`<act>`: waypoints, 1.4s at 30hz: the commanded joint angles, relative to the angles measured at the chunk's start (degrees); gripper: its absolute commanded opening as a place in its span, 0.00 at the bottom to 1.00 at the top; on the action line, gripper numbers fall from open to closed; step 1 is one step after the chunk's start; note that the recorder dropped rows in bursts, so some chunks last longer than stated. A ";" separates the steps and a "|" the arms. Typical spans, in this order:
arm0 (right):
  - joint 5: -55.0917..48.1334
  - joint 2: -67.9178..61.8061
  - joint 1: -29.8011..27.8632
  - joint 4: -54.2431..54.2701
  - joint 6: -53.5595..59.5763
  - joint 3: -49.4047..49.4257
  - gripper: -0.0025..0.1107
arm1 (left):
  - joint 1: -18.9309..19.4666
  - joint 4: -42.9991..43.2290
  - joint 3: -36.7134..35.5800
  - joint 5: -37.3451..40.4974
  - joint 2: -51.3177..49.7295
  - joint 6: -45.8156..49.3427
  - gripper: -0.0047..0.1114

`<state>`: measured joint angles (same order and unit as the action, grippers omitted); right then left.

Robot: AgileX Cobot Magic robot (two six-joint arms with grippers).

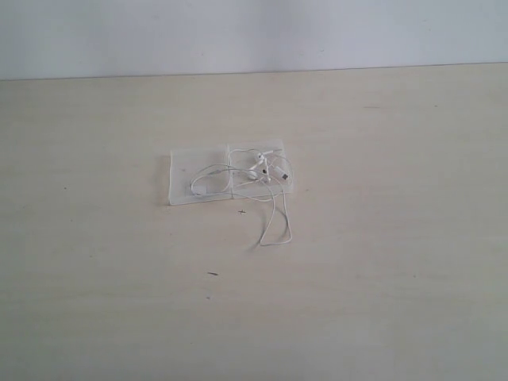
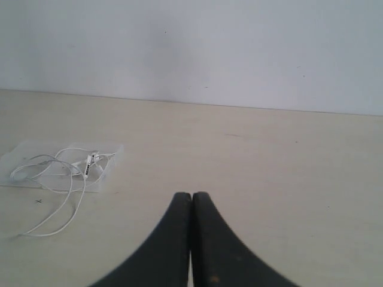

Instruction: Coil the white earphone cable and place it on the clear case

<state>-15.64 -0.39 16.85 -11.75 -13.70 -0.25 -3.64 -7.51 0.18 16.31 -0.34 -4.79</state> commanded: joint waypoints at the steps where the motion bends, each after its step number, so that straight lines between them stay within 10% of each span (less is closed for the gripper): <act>1: 0.33 0.39 -0.21 -0.62 0.02 0.25 0.02 | -0.36 8.92 -0.18 -4.18 0.02 -1.17 0.04; 42: 0.33 0.39 -0.21 -0.62 0.02 0.25 0.02 | -0.36 8.66 -0.18 -4.79 0.02 -1.44 0.04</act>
<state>-15.64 -0.39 16.85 -11.75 -13.70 -0.25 -3.64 0.98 0.18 12.03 -0.34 -5.98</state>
